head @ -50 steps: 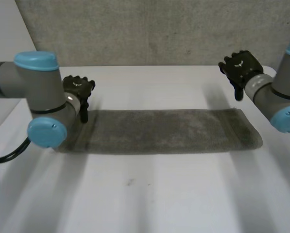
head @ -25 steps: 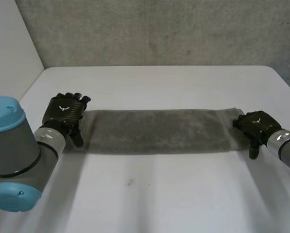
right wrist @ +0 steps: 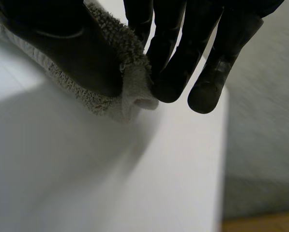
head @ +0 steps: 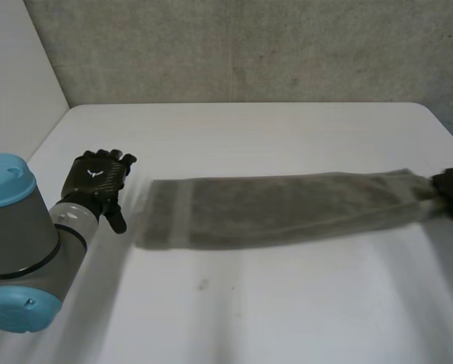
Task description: Fold the towel.
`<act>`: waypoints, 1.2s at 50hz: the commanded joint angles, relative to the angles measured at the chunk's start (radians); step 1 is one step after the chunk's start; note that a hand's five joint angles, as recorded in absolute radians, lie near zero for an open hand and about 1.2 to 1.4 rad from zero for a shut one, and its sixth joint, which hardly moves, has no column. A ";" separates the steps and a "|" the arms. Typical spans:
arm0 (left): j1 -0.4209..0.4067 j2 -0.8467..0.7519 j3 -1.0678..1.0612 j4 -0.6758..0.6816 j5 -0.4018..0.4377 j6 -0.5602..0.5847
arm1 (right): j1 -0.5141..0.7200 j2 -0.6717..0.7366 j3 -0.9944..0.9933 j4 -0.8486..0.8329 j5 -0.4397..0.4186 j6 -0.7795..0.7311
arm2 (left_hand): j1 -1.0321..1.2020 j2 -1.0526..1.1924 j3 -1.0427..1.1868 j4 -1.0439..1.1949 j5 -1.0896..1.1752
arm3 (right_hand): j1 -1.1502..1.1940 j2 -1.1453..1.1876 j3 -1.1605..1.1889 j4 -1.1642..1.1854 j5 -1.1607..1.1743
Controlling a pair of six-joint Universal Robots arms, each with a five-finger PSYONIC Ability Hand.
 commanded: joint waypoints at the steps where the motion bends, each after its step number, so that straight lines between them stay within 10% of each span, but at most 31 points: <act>1: 0.005 0.000 -0.001 0.000 0.000 0.001 | -0.150 -0.001 -0.079 0.023 0.006 -0.171 | 0.002 0.010 0.008 0.008 -0.024 | 0.089 0.093 0.071 0.054 0.064; 9: 0.017 0.000 -0.006 0.000 0.000 0.001 | -0.041 -0.037 -0.147 0.084 0.015 -0.112 | 0.002 0.010 0.008 0.008 -0.024 | 0.089 0.093 0.071 0.054 0.064; 24: 0.052 0.000 -0.010 0.002 -0.001 -0.004 | 0.744 0.043 -0.355 0.029 0.125 0.103 | 0.002 0.010 0.008 0.008 -0.024 | 0.089 0.093 0.071 0.054 0.064; 32: 0.063 0.000 -0.018 0.003 0.000 -0.004 | 0.959 0.186 -0.349 0.038 0.125 0.063 | 0.002 0.010 0.008 0.008 -0.024 | 0.089 0.093 0.071 0.054 0.064; 41: 0.065 0.000 -0.020 0.003 0.000 -0.004 | 0.978 0.218 -0.351 0.098 0.144 -0.059 | 0.002 0.010 0.008 0.008 -0.024 | -0.042 -0.038 -0.060 -0.077 -0.067; 43: 0.063 0.002 -0.020 0.003 0.000 -0.004 | 0.976 0.172 -0.339 0.098 0.154 -0.044 | 0.002 0.010 0.008 0.008 -0.024 | -1.133 -1.129 -1.150 -1.168 -1.157; 60: 0.057 0.002 -0.021 0.011 0.000 -0.004 | 0.681 -0.148 0.011 0.018 0.079 0.307 | 0.002 0.010 0.008 0.008 -0.024 | -1.133 -1.129 -1.150 -1.168 -1.157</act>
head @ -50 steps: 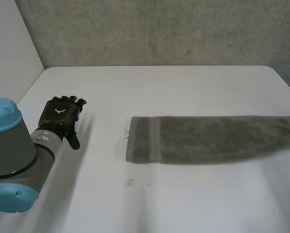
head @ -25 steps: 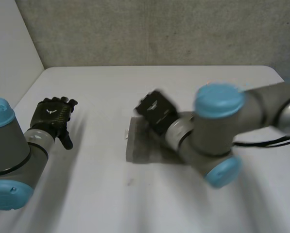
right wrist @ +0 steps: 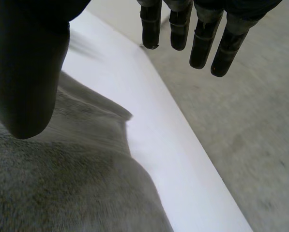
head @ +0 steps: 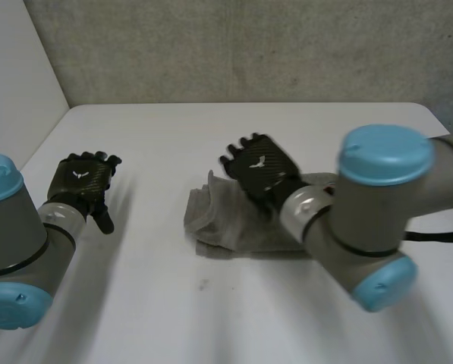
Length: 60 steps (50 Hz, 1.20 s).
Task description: Fold the towel.
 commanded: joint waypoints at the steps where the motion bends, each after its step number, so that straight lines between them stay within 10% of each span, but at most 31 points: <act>1: -0.003 0.000 0.000 0.001 0.000 0.000 | -0.204 -0.084 0.208 -0.008 -0.061 0.093 | 0.002 0.010 0.008 0.008 -0.024 | -0.054 -0.078 -0.071 -0.082 -0.060; 13: -0.008 -0.003 -0.002 0.001 0.000 0.000 | -0.419 -0.091 0.410 -0.051 -0.135 -0.054 | 0.002 0.010 0.008 0.008 -0.024 | -0.003 -0.027 -0.020 -0.030 -0.008; 23: -0.009 -0.002 -0.007 0.004 0.000 0.000 | -0.475 -0.083 0.444 -0.109 -0.150 -0.077 | 0.002 0.010 0.008 0.008 -0.024 | 1.166 1.142 1.149 1.139 1.160; 26: -0.009 -0.002 -0.008 0.004 -0.002 0.000 | -0.468 -0.103 0.426 -0.135 -0.147 -0.079 | 0.002 0.010 0.008 0.008 -0.024 | 1.167 1.144 1.150 1.140 1.162; 35: -0.011 -0.002 -0.011 0.004 -0.002 0.000 | -0.288 -0.158 0.182 -0.108 -0.140 -0.053 | 0.002 0.010 0.008 0.008 -0.024 | 1.167 1.144 1.150 1.140 1.162; 47: -0.028 0.035 0.004 0.003 -0.002 0.005 | 0.113 0.296 -0.326 0.272 -0.158 -0.163 | 0.002 0.010 0.008 0.008 -0.024 | 1.167 1.144 1.150 1.140 1.162; 49: -0.037 0.041 0.015 0.001 0.000 0.005 | 0.115 0.317 -0.347 0.291 -0.135 -0.175 | 0.002 0.010 0.008 0.008 -0.024 | 0.860 0.837 0.843 0.833 0.855; 50: -0.049 0.041 0.033 0.001 0.001 0.005 | 0.109 0.308 -0.350 0.286 -0.086 -0.169 | 0.002 0.010 0.008 0.008 -0.024 | 0.113 0.090 0.096 0.086 0.108; 60: -0.124 0.022 0.171 -0.022 -0.005 -0.009 | 0.005 0.048 -0.142 0.112 0.009 0.164 | 0.002 0.010 0.008 0.008 -0.024 | -0.054 -0.078 -0.071 -0.082 -0.060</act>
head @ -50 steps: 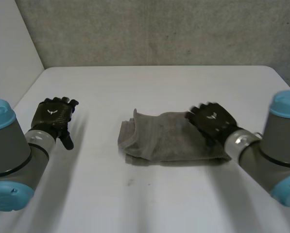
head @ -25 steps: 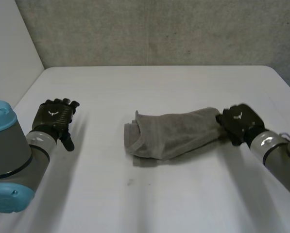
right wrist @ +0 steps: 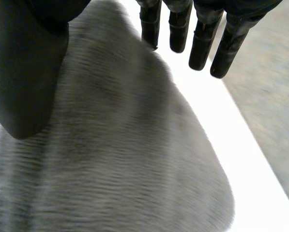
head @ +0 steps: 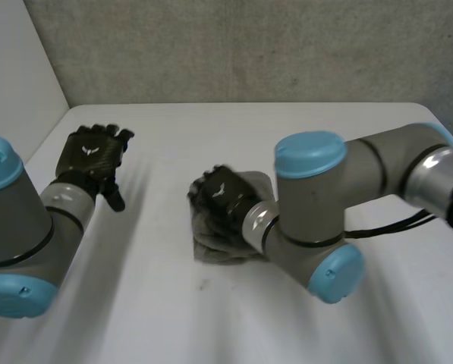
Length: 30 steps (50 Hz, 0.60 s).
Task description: Fold the towel.
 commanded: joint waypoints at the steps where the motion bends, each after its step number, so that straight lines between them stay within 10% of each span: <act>1: -0.075 -0.034 0.126 -0.025 -0.003 -0.028 | -0.124 -0.265 0.245 -0.175 0.031 0.320 | 0.002 0.010 0.008 0.008 -0.024 | -0.076 -0.096 -0.086 -0.089 -0.060; 15: -0.258 -0.287 0.379 -0.200 -0.003 -0.178 | -0.238 -0.254 0.346 -0.180 -0.005 0.502 | 0.002 0.010 0.008 0.008 -0.024 | -0.076 -0.096 -0.086 -0.089 -0.060; 30: -0.275 -0.506 0.514 -0.301 -0.010 -0.185 | -0.230 -0.017 0.188 -0.077 0.002 0.523 | 0.005 0.014 0.012 0.012 -0.021 | -0.076 -0.096 -0.086 -0.089 -0.060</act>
